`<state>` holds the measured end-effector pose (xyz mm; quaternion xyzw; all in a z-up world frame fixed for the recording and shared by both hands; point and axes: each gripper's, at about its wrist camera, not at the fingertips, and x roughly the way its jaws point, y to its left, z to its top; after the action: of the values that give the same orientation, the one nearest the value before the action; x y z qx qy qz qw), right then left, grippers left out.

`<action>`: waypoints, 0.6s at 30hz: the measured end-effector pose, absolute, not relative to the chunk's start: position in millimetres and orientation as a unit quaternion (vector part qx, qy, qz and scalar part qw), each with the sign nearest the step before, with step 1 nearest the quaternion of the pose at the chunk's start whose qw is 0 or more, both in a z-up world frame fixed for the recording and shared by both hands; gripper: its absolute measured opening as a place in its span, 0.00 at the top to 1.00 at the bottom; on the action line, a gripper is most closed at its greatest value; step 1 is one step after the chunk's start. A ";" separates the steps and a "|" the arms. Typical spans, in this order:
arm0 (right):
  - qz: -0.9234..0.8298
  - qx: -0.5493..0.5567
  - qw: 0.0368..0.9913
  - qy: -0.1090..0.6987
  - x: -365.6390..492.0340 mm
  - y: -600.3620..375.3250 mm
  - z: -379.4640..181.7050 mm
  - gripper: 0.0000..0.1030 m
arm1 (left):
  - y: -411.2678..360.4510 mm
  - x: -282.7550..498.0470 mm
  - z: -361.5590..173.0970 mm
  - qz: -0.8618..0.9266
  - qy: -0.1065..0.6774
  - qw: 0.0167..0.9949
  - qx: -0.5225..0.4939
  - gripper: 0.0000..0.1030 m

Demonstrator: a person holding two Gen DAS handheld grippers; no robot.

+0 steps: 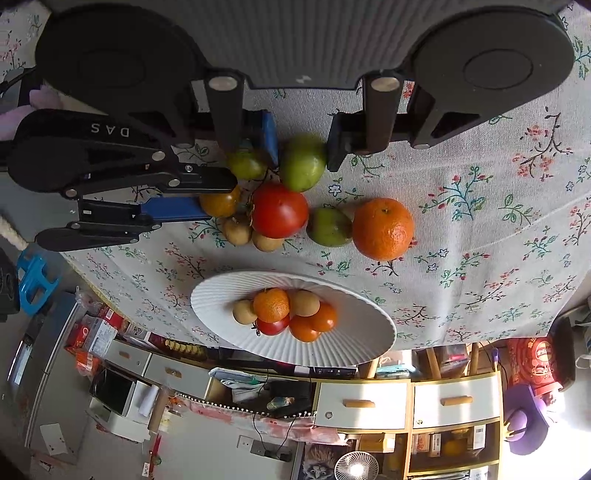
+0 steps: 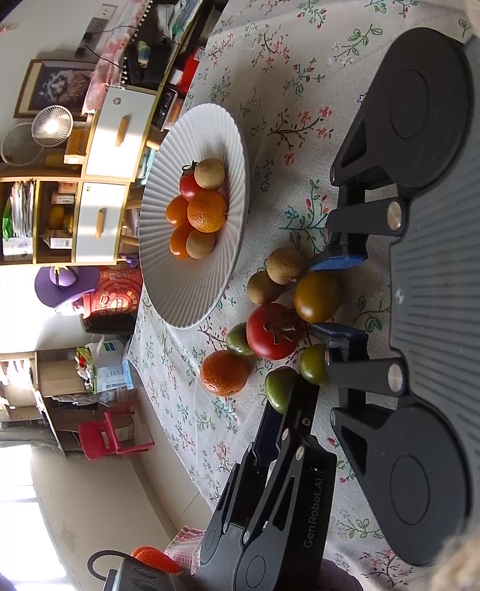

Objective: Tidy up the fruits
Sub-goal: 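Grasp the green lime with the left tool while the right tool grasps an orange tomato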

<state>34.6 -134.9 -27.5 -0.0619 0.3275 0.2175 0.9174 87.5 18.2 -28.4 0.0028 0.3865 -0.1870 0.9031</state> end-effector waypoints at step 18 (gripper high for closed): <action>0.219 -0.051 0.914 0.337 41.2 -135.8 -28.3 0.74 | 19.4 86.3 -23.6 -0.187 0.383 0.905 -0.002 0.73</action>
<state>41.2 -135.8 -28.3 -0.0508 0.3375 0.2191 0.9141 86.3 19.4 -23.6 -0.0018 0.3835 -0.1866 0.9045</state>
